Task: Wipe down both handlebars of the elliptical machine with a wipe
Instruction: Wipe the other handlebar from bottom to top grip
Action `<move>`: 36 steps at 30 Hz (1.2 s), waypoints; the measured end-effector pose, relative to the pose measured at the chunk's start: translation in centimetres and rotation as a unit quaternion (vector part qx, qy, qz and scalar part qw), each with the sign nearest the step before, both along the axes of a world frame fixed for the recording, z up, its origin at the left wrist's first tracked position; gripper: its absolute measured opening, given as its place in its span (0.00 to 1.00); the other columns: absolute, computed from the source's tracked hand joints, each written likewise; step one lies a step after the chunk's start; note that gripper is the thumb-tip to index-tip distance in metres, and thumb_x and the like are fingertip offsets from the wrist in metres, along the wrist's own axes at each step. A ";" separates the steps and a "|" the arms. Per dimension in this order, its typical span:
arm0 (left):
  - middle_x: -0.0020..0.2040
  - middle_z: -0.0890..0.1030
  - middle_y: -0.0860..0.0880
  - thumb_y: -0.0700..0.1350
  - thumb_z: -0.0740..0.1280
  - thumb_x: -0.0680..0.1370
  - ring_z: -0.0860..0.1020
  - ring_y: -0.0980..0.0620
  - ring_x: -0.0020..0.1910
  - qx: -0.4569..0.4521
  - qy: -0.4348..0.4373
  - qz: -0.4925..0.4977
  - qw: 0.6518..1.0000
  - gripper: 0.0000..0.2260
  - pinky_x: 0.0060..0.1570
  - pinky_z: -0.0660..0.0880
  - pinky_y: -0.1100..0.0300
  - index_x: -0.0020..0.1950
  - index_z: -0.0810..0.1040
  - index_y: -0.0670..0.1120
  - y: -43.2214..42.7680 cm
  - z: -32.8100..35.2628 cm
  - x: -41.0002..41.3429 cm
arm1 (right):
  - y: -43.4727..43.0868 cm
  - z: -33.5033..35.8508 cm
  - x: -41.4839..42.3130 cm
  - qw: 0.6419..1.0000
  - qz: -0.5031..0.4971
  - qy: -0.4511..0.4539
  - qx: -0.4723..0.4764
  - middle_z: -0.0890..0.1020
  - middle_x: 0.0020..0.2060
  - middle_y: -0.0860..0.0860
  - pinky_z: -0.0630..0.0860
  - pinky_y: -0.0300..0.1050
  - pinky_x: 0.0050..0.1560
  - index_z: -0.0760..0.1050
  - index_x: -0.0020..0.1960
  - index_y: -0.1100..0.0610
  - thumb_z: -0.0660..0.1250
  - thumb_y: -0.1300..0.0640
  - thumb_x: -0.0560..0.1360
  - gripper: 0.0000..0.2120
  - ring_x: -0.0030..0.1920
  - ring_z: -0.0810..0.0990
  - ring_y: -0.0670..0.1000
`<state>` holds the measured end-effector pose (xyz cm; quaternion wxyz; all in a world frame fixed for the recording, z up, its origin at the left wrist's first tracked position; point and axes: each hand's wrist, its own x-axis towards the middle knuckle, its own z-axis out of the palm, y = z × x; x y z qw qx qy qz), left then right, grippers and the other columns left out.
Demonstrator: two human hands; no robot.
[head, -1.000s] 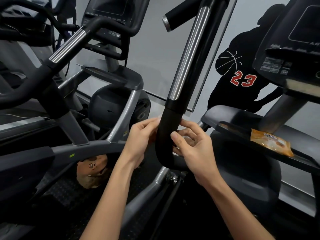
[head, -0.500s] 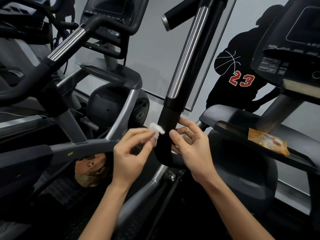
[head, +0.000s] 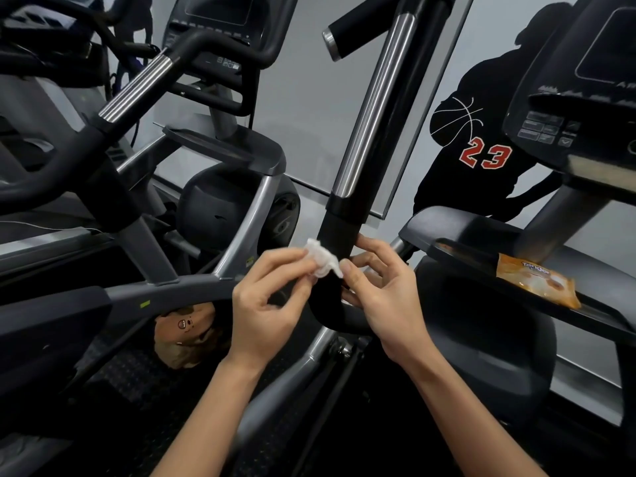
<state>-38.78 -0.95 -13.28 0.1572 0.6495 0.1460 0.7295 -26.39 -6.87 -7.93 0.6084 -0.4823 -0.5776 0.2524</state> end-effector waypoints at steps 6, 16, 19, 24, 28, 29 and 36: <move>0.50 0.78 0.50 0.35 0.67 0.74 0.77 0.62 0.52 0.028 0.006 0.005 1.000 0.10 0.53 0.73 0.68 0.54 0.78 0.43 0.4 1.9 0.3 | -0.2 -0.1 -0.1 1.000 0.003 0.014 -0.004 0.79 0.34 0.44 0.78 0.52 0.43 0.75 0.54 0.47 0.67 0.63 0.74 0.14 0.38 0.79 0.50; 0.49 0.80 0.62 0.42 0.68 0.72 0.79 0.61 0.49 -0.102 -0.051 -0.098 0.989 0.05 0.49 0.73 0.70 0.46 0.81 0.49 -0.6 -1.4 0.2 | -0.4 -0.1 -0.4 1.000 -0.017 0.002 0.002 0.79 0.32 0.41 0.77 0.37 0.37 0.74 0.54 0.45 0.66 0.63 0.75 0.15 0.35 0.80 0.43; 0.47 0.80 0.59 0.42 0.68 0.71 0.79 0.61 0.48 -0.114 -0.051 -0.116 0.985 0.05 0.48 0.73 0.70 0.45 0.82 0.47 -0.4 -0.8 0.1 | -0.5 -0.3 -0.6 1.000 -0.022 0.005 0.010 0.79 0.34 0.43 0.77 0.40 0.39 0.74 0.56 0.45 0.66 0.63 0.75 0.16 0.37 0.81 0.46; 0.39 0.82 0.59 0.35 0.68 0.74 0.79 0.64 0.41 -0.185 -0.072 -0.185 0.963 0.08 0.43 0.74 0.71 0.45 0.80 0.49 0.4 4.0 0.4 | -0.5 -0.9 -1.2 0.998 -0.043 0.018 0.036 0.80 0.40 0.51 0.80 0.48 0.46 0.75 0.57 0.45 0.65 0.65 0.75 0.18 0.43 0.82 0.52; 0.37 0.82 0.53 0.36 0.64 0.77 0.79 0.57 0.39 -0.295 -0.088 -0.284 0.908 0.07 0.41 0.76 0.66 0.46 0.80 0.46 1.3 4.7 0.6 | -0.5 -1.3 -1.8 0.996 -0.073 0.012 0.039 0.82 0.42 0.47 0.80 0.52 0.50 0.75 0.58 0.40 0.66 0.61 0.75 0.18 0.47 0.82 0.54; 0.39 0.82 0.50 0.37 0.64 0.77 0.80 0.54 0.41 -0.313 -0.075 -0.304 0.897 0.07 0.43 0.77 0.64 0.46 0.81 0.46 1.6 4.4 0.5 | -0.6 -1.3 -2.0 0.996 -0.081 0.009 0.042 0.82 0.43 0.46 0.80 0.51 0.50 0.74 0.58 0.40 0.66 0.60 0.74 0.18 0.48 0.82 0.54; 0.40 0.83 0.47 0.34 0.64 0.77 0.80 0.54 0.43 -0.342 0.016 -0.321 0.883 0.07 0.47 0.77 0.64 0.50 0.81 0.39 2.1 3.1 -1.1 | -1.0 -1.5 -3.0 0.992 -0.112 0.023 0.050 0.82 0.47 0.54 0.80 0.45 0.48 0.73 0.61 0.46 0.63 0.65 0.76 0.19 0.46 0.83 0.52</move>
